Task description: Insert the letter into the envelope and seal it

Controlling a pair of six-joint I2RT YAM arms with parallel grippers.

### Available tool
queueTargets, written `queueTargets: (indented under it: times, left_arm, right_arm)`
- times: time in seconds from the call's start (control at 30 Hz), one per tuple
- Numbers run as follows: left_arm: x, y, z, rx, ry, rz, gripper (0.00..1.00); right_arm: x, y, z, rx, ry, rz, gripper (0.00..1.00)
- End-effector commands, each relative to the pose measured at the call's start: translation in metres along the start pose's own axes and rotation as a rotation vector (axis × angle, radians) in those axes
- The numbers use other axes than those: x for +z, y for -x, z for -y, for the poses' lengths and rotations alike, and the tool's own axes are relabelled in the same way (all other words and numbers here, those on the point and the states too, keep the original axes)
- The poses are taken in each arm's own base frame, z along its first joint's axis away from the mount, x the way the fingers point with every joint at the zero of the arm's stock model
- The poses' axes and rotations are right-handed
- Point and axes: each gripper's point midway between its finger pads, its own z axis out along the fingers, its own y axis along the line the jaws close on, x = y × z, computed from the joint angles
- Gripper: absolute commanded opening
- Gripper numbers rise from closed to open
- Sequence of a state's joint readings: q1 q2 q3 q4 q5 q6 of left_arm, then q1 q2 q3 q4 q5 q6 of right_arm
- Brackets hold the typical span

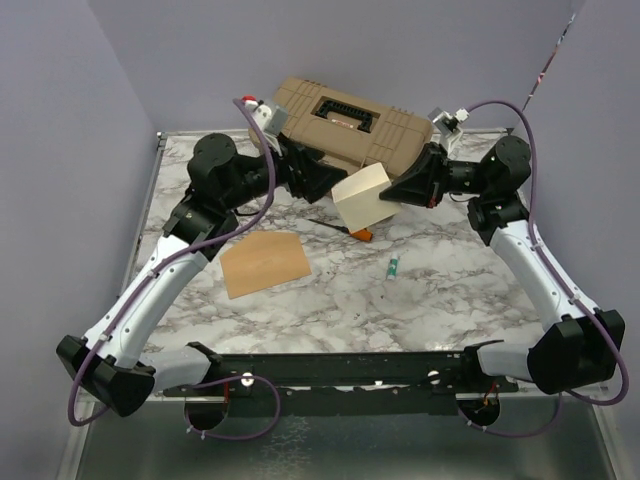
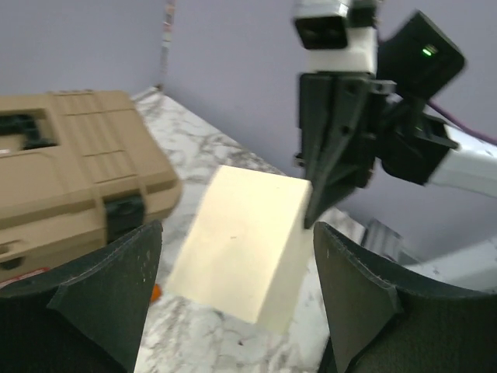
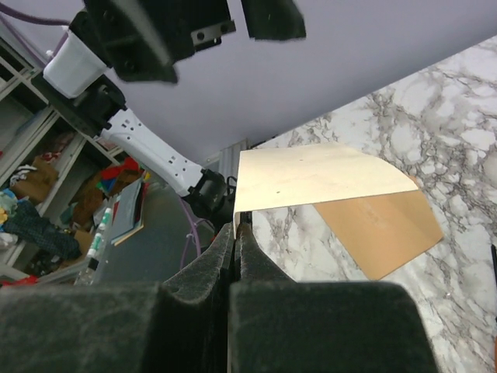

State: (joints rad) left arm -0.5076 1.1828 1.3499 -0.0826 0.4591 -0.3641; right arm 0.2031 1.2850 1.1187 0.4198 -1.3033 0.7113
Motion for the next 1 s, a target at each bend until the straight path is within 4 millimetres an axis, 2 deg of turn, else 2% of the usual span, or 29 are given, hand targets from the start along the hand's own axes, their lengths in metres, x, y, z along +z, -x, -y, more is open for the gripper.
queueTargets:
  times: [0.0, 0.13, 0.3, 0.43, 0.53, 0.77, 0.87, 0.97]
  left_arm:
    - [0.010, -0.024, 0.058, 0.008, -0.268, -0.068, 0.79]
    - [0.010, -0.046, 0.069, 0.017, -0.332, -0.122, 0.72]
    - [0.005, -0.066, 0.063, 0.049, -0.327, -0.164, 0.59]
    - [0.006, -0.078, 0.055, 0.040, -0.301, -0.194, 0.54]
    - [0.008, -0.078, 0.056, 0.011, -0.302, -0.201, 0.45]
    - [0.006, -0.077, 0.065, 0.004, -0.346, -0.212, 0.46]
    - [0.010, -0.084, 0.061, -0.017, -0.340, -0.231, 0.50]
    - [0.015, -0.088, 0.058, -0.032, -0.330, -0.243, 0.47]
  right_arm:
    - [0.009, 0.005, -0.006, -0.014, 0.024, 0.006, 0.01]
    - [0.011, 0.007, -0.007, -0.004, 0.025, 0.009, 0.01]
    - [0.011, 0.013, -0.012, 0.000, 0.028, 0.015, 0.01]
    - [0.010, 0.018, -0.021, -0.013, 0.046, 0.011, 0.01]
    - [0.010, 0.019, -0.022, -0.012, 0.046, 0.012, 0.01]
    - [0.012, 0.019, -0.017, 0.005, 0.047, 0.022, 0.01]
    - [0.013, 0.021, -0.020, -0.002, 0.059, 0.024, 0.01]
    - [0.014, 0.020, -0.021, -0.008, 0.071, 0.017, 0.01]
